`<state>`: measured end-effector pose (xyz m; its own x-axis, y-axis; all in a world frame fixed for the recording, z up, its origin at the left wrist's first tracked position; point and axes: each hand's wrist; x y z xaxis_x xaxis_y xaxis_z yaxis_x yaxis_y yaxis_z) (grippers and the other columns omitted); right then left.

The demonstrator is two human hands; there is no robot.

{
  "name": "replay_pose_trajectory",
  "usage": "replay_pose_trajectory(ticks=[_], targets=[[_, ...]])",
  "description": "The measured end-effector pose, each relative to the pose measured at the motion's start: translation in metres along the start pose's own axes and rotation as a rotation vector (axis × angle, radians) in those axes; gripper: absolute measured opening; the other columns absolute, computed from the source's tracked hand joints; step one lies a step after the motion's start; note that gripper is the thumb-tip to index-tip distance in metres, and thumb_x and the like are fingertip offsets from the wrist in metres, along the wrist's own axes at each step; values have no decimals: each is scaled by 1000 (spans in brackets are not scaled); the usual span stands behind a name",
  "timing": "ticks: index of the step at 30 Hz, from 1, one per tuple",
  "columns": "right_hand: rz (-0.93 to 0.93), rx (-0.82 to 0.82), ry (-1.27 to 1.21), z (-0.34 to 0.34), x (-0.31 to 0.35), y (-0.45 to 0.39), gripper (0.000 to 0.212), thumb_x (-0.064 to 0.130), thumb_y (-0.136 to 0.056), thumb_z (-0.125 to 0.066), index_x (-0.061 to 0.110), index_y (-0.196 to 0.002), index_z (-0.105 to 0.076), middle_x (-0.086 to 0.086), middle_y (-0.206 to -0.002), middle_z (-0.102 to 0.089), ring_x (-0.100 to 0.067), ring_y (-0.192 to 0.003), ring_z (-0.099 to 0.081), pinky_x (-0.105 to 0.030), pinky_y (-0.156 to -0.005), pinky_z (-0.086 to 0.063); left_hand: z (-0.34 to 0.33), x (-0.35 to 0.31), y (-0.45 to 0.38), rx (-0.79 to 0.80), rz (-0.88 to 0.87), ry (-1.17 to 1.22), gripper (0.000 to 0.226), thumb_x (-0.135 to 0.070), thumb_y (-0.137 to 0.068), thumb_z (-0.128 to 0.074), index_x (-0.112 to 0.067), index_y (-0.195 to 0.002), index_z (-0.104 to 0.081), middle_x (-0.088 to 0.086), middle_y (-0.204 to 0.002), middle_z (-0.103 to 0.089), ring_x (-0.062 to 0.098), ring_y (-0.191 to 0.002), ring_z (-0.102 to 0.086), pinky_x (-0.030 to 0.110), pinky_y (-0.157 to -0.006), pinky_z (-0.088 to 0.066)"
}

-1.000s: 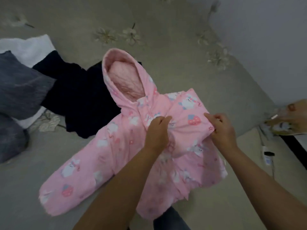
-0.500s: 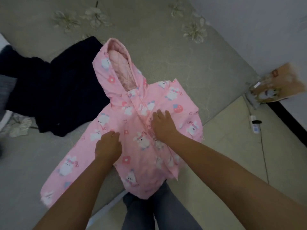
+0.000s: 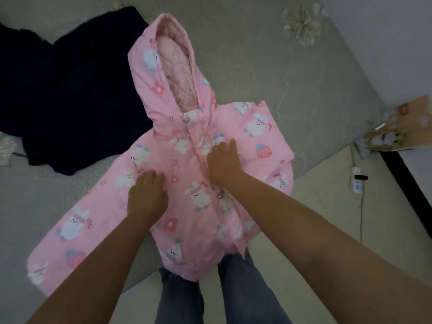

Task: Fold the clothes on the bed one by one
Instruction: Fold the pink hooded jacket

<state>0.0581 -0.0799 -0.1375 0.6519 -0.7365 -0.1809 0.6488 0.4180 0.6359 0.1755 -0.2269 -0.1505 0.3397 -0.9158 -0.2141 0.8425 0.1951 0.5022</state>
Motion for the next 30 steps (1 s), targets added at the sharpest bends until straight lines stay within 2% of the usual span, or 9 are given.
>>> replay_pose_trajectory(ticks=[3, 5, 7, 13, 16, 20, 23, 27, 30], targets=[[93, 41, 33, 3, -25, -10, 33, 26, -92, -37, 15, -116, -57, -6, -120, -57, -26, -119, -45, -48, -113, -6, 0, -25, -19, -1, 10, -9, 45, -22, -93, -44, -10, -136, -38, 11, -146, -33, 26, -134, -29, 40, -100, -34], [114, 110, 107, 1, -46, -14, 30, 21, -92, -38, 19, -114, -59, -1, -121, -60, -24, -117, -49, -42, -111, -14, -1, -46, -32, 13, 0, -11, 46, -22, -92, -45, -12, -137, -38, 11, -147, -31, 25, -136, -27, 40, -102, -32], [120, 132, 129, -2, -64, -22, 33, 22, -94, -36, 20, -118, -58, 1, -125, -58, -24, -120, -49, -46, -111, -14, -2, -65, -45, 13, 9, 8, 48, -21, -90, -49, -11, -136, -39, 15, -145, -32, 28, -135, -28, 42, -101, -33], [167, 119, 146, -7, -85, -45, 35, 18, -95, -34, 18, -121, -57, 0, -128, -57, -26, -123, -47, -53, -109, -14, -7, -104, -71, -97, 132, 70, 23, -5, -85, -47, 12, -98, -56, 29, -104, -52, 43, -100, -50, 50, -77, -40], [198, 163, 161, -11, -85, -52, 36, 20, -96, -34, 18, -125, -54, -1, -132, -54, -31, -129, -40, -62, -107, -7, -5, -115, -71, -185, 104, 108, 42, -16, -76, -29, 14, -75, -58, 31, -79, -55, 46, -74, -55, 49, -59, -45], [230, 128, 86, -11, -92, -53, 35, 22, -95, -35, 18, -124, -54, -2, -132, -53, -26, -126, -43, -54, -109, -15, 1, -122, -74, -220, 116, 101, 33, -7, -70, -33, 15, -74, -57, 33, -80, -56, 49, -72, -55, 51, -57, -46], [145, 101, -9, -13, -124, -52, 36, 23, -92, -37, 17, -125, -52, -3, -132, -52, -22, -123, -46, -44, -107, -21, 5, -126, -79, -245, 101, 137, 48, -16, -70, -24, 17, -82, -57, 37, -88, -56, 51, -78, -56, 51, -62, -47], [-45, 202, 216, -26, -199, -41, 38, 24, -95, -35, 11, -129, -47, -9, -134, -49, -29, -128, -40, -48, -110, -18, 6, -132, -85, -288, 30, 102, 40, -10, -76, -30, 17, -83, -59, 33, -82, -59, 46, -69, -59, 46, -57, -49], [-183, 109, 248, -37, -234, -37, 42, 20, -94, -37, 8, -134, -37, -15, -139, -38, -32, -129, -33, -51, -108, -22, 3, -141, -91, -270, -8, 107, 39, -13, -77, -31, 15, -81, -58, 31, -79, -59, 45, -70, -59, 47, -58, -49]])
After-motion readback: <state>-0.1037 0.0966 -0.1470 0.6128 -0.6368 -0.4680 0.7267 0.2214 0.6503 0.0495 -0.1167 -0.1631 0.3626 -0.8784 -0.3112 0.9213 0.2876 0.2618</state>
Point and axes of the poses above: each hand's wrist, its own y-axis away from the middle knuckle, its own z-axis out of the back of the hand, x = y × z
